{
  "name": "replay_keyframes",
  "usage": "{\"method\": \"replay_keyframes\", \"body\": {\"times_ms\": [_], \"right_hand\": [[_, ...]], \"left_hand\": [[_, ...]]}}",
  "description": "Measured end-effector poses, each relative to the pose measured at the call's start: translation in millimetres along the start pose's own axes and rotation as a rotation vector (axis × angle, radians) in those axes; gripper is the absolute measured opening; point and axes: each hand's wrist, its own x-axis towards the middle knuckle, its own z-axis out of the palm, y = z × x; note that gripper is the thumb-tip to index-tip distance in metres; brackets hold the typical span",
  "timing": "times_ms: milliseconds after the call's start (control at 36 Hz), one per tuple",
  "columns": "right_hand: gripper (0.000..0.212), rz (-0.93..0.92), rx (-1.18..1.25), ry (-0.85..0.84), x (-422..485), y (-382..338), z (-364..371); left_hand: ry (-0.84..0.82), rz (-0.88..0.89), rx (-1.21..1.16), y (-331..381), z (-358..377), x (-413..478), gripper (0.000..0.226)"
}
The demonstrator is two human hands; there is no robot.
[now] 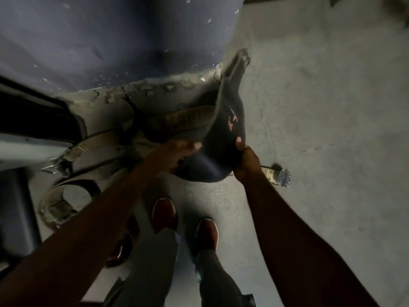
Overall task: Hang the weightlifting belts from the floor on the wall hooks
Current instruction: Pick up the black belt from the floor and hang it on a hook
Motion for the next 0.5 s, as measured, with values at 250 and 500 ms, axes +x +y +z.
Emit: {"method": "replay_keyframes", "body": {"times_ms": [250,500], "right_hand": [[0.029,-0.026,-0.183,-0.292,-86.0,9.3,11.3],[0.029,-0.045,0.151,-0.117,-144.8,-42.6,17.9]], "left_hand": [[0.112,0.057,-0.064,53.0,-24.9,1.4,0.066],[-0.078,0.082,-0.009,78.4,-22.5,-123.5,0.054]]}}
